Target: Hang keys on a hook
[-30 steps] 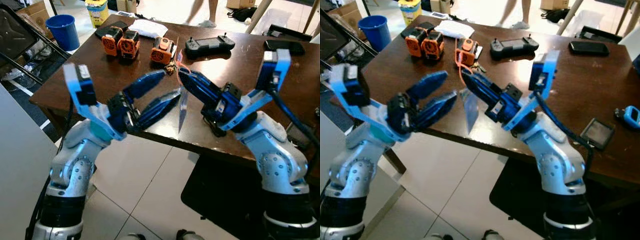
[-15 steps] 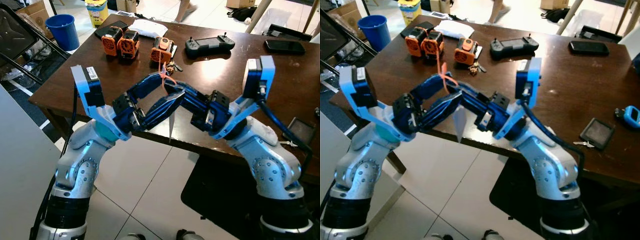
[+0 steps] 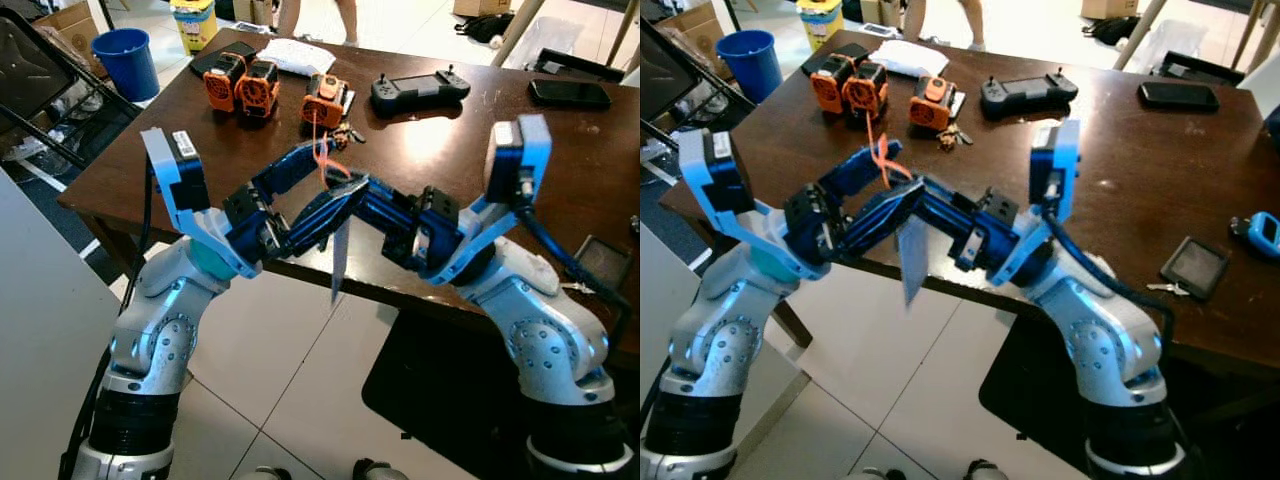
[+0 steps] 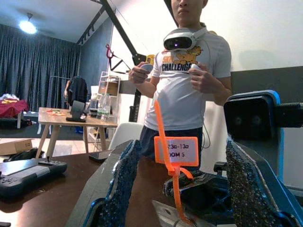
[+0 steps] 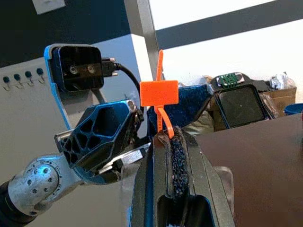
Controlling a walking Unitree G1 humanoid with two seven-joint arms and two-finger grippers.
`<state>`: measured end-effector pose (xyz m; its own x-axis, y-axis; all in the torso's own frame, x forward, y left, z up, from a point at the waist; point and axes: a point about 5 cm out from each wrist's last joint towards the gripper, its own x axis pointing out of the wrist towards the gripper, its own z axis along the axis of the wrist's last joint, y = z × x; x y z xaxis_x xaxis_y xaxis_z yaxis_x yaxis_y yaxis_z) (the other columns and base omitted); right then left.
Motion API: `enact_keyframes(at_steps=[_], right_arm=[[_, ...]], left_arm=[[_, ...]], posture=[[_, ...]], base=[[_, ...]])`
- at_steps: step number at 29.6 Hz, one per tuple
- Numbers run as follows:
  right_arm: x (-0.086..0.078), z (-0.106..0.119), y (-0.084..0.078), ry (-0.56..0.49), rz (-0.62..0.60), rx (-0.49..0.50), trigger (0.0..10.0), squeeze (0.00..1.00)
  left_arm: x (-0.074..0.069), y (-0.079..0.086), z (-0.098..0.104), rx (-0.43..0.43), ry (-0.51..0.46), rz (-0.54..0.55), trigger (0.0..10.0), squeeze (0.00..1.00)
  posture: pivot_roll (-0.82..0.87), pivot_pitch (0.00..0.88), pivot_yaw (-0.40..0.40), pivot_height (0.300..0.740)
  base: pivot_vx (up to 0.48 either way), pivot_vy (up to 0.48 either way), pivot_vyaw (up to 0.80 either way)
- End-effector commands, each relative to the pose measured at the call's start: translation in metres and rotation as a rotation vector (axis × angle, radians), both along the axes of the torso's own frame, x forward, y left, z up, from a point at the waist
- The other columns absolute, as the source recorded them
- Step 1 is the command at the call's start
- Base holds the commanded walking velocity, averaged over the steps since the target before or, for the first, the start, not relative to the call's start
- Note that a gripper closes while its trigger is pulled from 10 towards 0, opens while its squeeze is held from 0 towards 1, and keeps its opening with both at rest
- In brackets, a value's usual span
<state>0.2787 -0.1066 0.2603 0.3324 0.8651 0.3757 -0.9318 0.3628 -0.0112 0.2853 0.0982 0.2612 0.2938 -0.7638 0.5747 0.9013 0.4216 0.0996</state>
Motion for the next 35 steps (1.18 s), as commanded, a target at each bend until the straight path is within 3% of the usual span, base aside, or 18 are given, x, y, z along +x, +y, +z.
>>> enact_keyframes(at_steps=[1, 2, 31, 32, 35], right_arm=[[-0.0008, -0.0034, 0.0014, 0.014, 0.002, -0.025, 0.0, 0.0], [-0.0002, -0.0041, 0.0011, 0.02, -0.003, -0.029, 0.0, 0.0], [0.0026, -0.001, 0.0004, 0.017, -0.032, -0.012, 0.0, 0.0], [0.0025, -0.0014, 0.0004, 0.014, -0.035, -0.015, 10.0, 0.0], [0.0023, -0.0019, 0.0004, 0.012, -0.036, -0.017, 10.0, 0.0]], left_arm=[[-0.0016, -0.0003, 0.0038, -0.009, -0.008, -0.016, 3.8, 0.0], [-0.0024, -0.0003, 0.0043, -0.014, -0.008, -0.025, 0.0, 0.0], [-0.0015, -0.0027, -0.0016, 0.034, 0.001, -0.035, 0.0, 0.0], [-0.0002, -0.0025, -0.0014, 0.035, 0.002, -0.023, 0.0, 0.0], [0.0013, -0.0021, -0.0008, 0.031, 0.003, -0.006, 0.0, 0.0]], posture=[[-0.05, 0.093, 0.078, 0.74], [-0.05, 0.095, 0.079, 0.74], [-0.05, 0.091, 0.084, 0.74], [-0.05, 0.09, 0.084, 0.74], [-0.05, 0.09, 0.084, 0.74]], base=[[0.0, 0.0, 0.0], [0.0, 0.0, 0.0], [0.0, 0.0, 0.0], [0.0, 0.0, 0.0], [0.0, 0.0, 0.0]])
